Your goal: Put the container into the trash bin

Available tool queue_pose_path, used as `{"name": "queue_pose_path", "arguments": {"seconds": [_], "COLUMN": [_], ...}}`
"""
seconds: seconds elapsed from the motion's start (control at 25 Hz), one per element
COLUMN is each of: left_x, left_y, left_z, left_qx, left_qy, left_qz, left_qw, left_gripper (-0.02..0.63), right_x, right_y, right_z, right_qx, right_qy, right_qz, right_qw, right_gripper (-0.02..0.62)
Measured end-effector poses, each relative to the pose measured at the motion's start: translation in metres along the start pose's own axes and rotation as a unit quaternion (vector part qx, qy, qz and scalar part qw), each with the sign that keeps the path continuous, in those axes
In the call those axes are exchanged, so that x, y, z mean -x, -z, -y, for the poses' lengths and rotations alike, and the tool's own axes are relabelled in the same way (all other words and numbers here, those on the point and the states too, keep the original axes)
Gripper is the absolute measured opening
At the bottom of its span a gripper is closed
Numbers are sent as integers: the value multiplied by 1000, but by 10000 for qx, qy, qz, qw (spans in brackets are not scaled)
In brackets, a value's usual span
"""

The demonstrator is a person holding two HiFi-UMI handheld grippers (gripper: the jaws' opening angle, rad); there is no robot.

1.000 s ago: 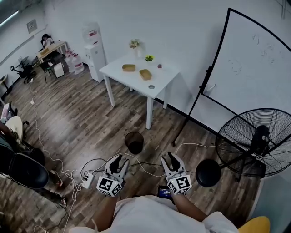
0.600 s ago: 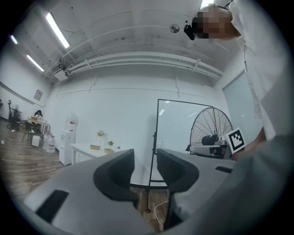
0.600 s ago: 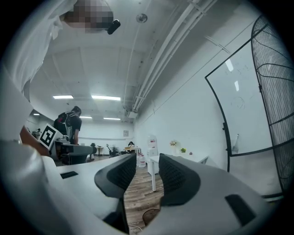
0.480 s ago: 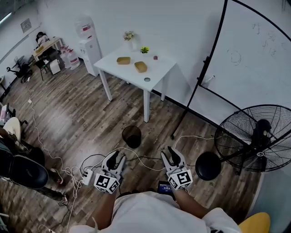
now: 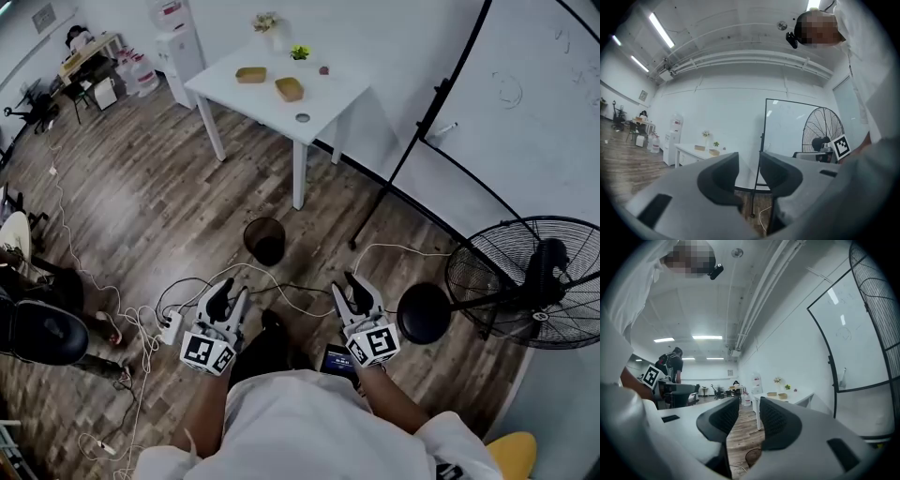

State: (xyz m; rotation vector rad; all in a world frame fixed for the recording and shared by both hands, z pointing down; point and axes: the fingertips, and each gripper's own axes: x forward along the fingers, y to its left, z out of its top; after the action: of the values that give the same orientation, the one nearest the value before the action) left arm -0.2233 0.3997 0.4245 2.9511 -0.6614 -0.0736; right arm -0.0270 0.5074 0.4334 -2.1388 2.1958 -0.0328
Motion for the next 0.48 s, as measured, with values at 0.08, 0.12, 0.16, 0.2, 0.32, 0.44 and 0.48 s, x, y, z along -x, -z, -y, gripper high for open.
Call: {"name": "queue_pose_path", "arguments": {"seconds": [0.08, 0.12, 0.16, 0.2, 0.32, 0.44, 0.48], "left_x": [-14, -23, -32, -41, -73, -107, -118], "left_y": [7, 10, 13, 15, 20, 17, 15], "left_z": [-7, -11, -16, -22, -46, -76, -88], "left_qx": [63, 92, 109, 118, 194, 230, 234], "left_qy": [10, 9, 14, 25, 34, 57, 60], "left_qz": [-11, -15, -13, -7, -18, -15, -7], "left_qw": [10000, 10000, 9999, 9999, 9998, 9997, 9997], "left_gripper": [137, 137, 137, 137, 137, 137, 137], "right_x": [-11, -18, -26, -34, -64, -105, -121], "right_y": [5, 7, 9, 11, 19, 19, 16], "right_z": [10, 15, 20, 26, 41, 55, 60], "right_qx": [-37, -41, -35, -28, -103, -206, -192], "right_qy": [-14, -21, -24, -23, -55, -182, -203], "right_qz": [-29, -50, -73, -99, -182, -179, -171], "right_qw": [10000, 10000, 10000, 9999, 9998, 9995, 9995], "right_gripper": [156, 155, 155, 155, 155, 155, 155]}}
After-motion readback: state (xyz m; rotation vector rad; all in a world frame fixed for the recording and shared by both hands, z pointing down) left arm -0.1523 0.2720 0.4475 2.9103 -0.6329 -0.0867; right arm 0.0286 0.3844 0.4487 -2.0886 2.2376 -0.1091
